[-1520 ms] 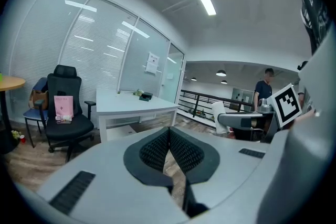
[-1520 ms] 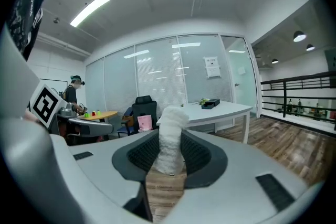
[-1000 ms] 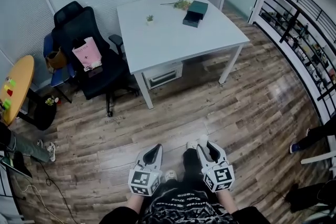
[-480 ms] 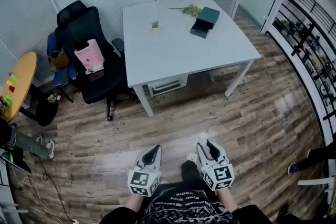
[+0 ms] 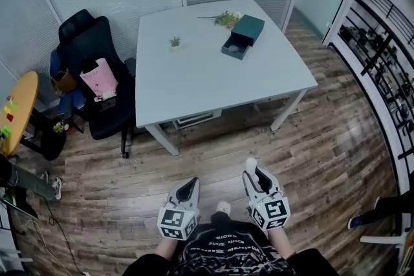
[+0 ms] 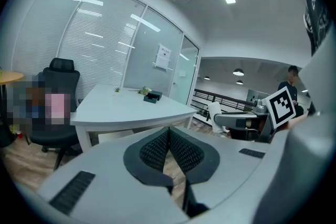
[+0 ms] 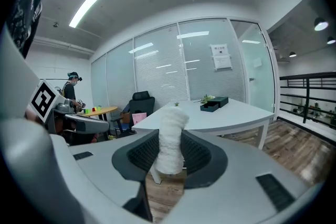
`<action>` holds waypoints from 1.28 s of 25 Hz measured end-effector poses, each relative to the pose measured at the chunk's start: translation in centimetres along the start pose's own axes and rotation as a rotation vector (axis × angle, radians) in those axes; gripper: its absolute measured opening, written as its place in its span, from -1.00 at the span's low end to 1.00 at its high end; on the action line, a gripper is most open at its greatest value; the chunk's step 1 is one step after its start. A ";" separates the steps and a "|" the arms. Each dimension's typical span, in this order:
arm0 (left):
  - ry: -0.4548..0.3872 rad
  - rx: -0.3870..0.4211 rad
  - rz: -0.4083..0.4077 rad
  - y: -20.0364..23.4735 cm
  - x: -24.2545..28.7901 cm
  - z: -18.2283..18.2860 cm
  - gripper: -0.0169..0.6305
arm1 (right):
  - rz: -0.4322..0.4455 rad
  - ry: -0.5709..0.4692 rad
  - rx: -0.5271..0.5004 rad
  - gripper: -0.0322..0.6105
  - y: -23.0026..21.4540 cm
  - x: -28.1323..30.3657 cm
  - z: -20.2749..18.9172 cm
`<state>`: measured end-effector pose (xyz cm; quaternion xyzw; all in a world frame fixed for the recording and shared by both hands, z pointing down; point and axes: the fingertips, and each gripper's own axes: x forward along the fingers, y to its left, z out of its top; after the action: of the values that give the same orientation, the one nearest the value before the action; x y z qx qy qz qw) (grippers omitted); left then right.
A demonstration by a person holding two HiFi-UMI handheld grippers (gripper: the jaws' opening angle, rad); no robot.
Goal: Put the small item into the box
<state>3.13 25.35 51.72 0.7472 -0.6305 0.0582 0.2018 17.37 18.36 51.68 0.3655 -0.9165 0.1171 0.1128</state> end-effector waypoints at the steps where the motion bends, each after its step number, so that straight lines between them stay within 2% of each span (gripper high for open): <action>1: -0.002 -0.001 -0.006 -0.5 1.1 0.3 -0.89 | 0.002 0.005 0.000 -0.47 -0.9 0.3 0.1; 8: 0.012 0.001 -0.028 -2.1 6.4 1.0 -0.89 | -0.002 -0.001 0.021 -0.47 -5.5 2.3 0.8; 17: 0.045 0.026 -0.062 -1.7 10.9 1.4 -0.89 | -0.025 -0.005 0.096 -0.47 -7.7 4.0 0.6; 24: 0.054 0.032 -0.117 1.0 16.9 3.5 -0.89 | -0.080 0.017 0.126 -0.47 -10.4 8.6 1.1; 28: 0.048 0.027 -0.144 3.8 21.0 6.2 -0.89 | -0.124 0.023 0.116 -0.47 -12.8 12.8 3.4; 32: 0.081 0.064 -0.202 7.0 25.1 9.0 -0.89 | -0.161 0.015 0.124 -0.47 -13.8 17.4 5.9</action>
<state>-0.20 -1.90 53.70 0.8101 -0.5410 0.0876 0.2082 14.00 -4.33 52.98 0.4431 -0.8744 0.1668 0.1059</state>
